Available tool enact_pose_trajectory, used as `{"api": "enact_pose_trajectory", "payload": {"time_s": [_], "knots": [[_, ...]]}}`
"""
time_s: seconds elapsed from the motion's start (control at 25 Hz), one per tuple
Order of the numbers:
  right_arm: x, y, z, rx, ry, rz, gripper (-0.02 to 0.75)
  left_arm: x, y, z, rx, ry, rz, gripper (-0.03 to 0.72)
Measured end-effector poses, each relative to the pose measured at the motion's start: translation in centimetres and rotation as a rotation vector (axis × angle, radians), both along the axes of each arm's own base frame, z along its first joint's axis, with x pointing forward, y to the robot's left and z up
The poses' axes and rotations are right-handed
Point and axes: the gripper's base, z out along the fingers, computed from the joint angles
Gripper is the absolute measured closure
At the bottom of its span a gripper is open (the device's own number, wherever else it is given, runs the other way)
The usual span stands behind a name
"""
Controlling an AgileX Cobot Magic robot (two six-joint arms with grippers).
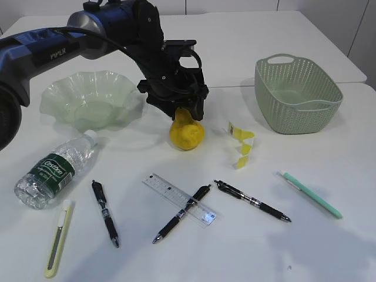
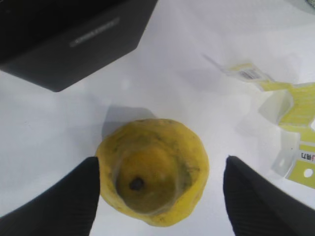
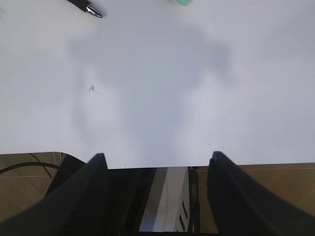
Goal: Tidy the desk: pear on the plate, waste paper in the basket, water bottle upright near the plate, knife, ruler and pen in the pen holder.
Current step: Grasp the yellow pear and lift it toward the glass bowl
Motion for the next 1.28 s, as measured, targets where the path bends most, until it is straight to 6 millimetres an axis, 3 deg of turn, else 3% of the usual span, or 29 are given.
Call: {"api": "enact_pose_trajectory", "payload": {"time_s": [1.04, 1.28], "knots": [[0.02, 0.00, 0.00, 0.000, -0.002, 0.002, 0.241, -0.05, 0.02, -0.02, 0.003, 0.006, -0.001, 0.169], [0.02, 0.00, 0.00, 0.000, -0.002, 0.002, 0.241, -0.05, 0.02, -0.02, 0.003, 0.006, -0.001, 0.253]]}}
